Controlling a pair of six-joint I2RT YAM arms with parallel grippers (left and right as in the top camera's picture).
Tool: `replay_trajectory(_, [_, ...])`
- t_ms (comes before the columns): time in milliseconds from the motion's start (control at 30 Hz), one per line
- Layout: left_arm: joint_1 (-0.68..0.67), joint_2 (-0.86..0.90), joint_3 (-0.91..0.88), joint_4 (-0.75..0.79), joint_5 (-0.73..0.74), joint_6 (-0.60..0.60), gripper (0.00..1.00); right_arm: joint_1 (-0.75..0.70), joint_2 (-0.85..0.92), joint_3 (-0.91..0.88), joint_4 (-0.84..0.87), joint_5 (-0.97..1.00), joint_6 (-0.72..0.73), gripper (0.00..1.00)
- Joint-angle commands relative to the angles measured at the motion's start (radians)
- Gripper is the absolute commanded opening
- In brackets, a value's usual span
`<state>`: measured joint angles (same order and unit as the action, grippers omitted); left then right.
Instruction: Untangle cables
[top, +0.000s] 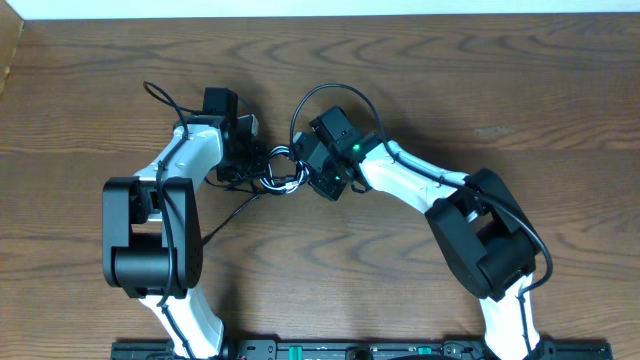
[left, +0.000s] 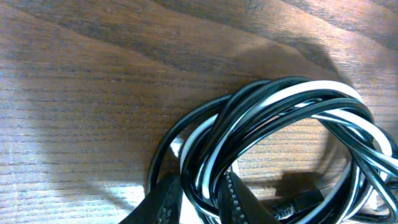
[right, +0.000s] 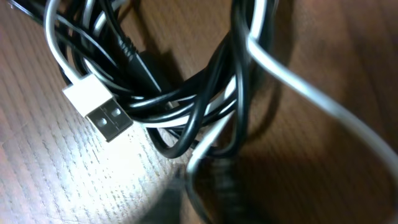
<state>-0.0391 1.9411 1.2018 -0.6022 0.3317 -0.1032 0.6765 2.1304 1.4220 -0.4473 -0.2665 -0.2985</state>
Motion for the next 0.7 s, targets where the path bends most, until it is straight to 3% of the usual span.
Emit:
replay_trajectory(0, [0.004,0.021,-0.020,-0.010,-0.014,0.012,0.24,0.006,0.005,0.003,-0.002,-0.004,-0.002,0.01])
replay_trajectory(300, [0.004,0.021,-0.020,-0.010,-0.014,0.012,0.24,-0.020,-0.146,0.004,-0.040,-0.201,-0.014,0.01])
replay_trajectory(567, [0.004,0.021,-0.020,-0.010,-0.014,0.012,0.24,-0.069,-0.224,0.004,-0.168,-0.187,-0.127,0.01])
replay_trajectory(667, [0.004,0.021,-0.020,-0.012,-0.010,0.013,0.24,-0.083,-0.219,0.002,-0.207,-0.088,-0.126,0.01])
